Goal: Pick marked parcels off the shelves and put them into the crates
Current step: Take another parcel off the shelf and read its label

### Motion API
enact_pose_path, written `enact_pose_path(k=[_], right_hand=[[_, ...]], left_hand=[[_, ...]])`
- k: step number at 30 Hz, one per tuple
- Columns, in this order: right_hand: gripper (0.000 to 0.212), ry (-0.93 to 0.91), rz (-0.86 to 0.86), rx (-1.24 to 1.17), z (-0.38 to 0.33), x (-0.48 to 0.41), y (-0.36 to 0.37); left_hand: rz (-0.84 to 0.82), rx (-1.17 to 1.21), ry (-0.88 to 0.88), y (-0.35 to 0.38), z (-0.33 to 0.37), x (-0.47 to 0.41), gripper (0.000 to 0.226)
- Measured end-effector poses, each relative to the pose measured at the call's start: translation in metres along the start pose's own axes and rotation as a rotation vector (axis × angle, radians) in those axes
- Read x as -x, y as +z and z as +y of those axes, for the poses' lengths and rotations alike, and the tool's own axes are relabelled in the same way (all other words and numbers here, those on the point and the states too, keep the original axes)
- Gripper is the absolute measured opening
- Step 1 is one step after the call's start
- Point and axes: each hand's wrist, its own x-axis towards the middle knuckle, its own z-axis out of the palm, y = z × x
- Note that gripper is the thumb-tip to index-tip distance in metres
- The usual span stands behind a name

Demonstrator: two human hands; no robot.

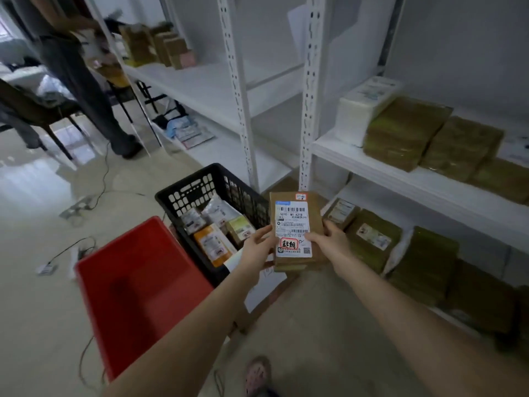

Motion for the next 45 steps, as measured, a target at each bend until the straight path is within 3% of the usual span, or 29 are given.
enact_pose_path(k=[5,16,24,31,35,40,45], right_hand=[[0.055,0.017,-0.154,0.019,-0.025,-0.061,0.085],[0.048,0.001,-0.26,0.256,-0.064,-0.212,0.239],[0.053,0.082,-0.278,0.479,-0.037,-0.292,0.269],[0.064,-0.067,-0.294,0.519,-0.036,-0.399,0.331],[0.063,-0.085,-0.34,0.672,-0.011,-0.443,0.356],[0.053,0.002,-0.393,0.875,0.032,-0.461,0.36],[0.043,0.148,-0.471,1.097,0.053,-0.454,0.353]], left_hand=[[0.109,0.086,-0.028,-0.074,0.017,-0.061,0.034],[0.184,0.093,-0.087,-0.197,0.046,-0.235,0.045],[0.223,0.147,-0.207,-0.199,0.01,-0.313,0.046],[0.372,0.124,-0.093,-0.216,0.018,-0.415,0.047],[0.441,0.086,-0.157,-0.22,-0.01,-0.463,0.051],[0.463,-0.155,-0.3,-0.211,-0.049,-0.478,0.046],[0.36,-0.343,-0.468,-0.195,-0.07,-0.463,0.035]])
